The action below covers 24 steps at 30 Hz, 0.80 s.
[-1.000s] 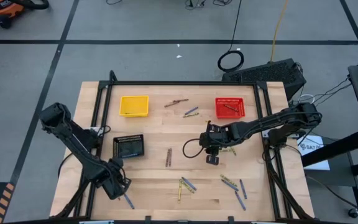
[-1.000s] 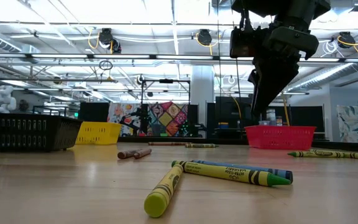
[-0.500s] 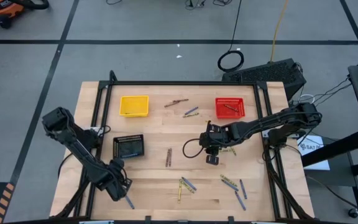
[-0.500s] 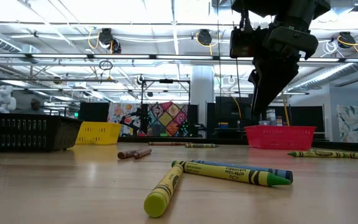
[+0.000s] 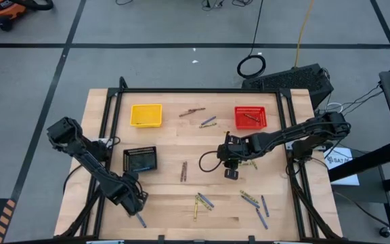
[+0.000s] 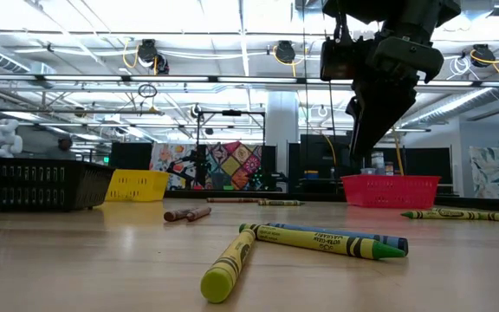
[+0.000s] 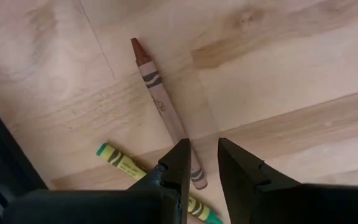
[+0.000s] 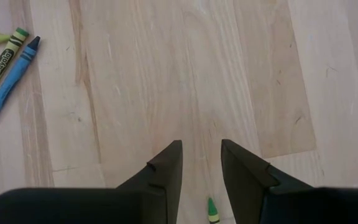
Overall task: Sort crayons
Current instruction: Put the brown crayon into the red bin
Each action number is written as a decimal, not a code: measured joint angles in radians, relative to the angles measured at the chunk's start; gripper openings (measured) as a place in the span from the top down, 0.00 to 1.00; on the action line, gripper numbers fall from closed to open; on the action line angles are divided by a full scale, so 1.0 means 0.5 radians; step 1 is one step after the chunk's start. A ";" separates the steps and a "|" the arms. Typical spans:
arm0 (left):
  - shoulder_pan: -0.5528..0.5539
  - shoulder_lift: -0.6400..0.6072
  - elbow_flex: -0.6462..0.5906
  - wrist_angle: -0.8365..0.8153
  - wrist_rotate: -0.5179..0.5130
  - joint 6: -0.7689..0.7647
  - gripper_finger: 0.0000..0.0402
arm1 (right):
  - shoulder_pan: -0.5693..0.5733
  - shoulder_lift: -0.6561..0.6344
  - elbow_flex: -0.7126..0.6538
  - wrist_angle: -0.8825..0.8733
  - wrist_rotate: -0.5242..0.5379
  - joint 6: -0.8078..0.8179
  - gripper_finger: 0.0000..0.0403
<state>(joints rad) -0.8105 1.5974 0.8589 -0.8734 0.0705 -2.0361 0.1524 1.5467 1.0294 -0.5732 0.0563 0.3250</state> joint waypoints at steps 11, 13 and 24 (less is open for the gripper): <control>-0.002 0.000 0.000 -0.001 0.000 0.020 0.82 | 0.000 0.000 0.000 0.002 0.000 -0.046 0.76; -0.002 0.000 0.000 -0.029 0.000 0.008 0.82 | 0.000 0.000 0.000 0.002 0.000 -0.046 0.76; -0.002 0.000 0.000 -0.098 0.063 -0.007 0.82 | 0.000 0.000 0.000 0.002 0.000 -0.046 0.76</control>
<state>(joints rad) -0.8116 1.5974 0.8589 -0.9225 0.1022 -2.0394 0.1524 1.5467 1.0294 -0.5720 0.0563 0.3019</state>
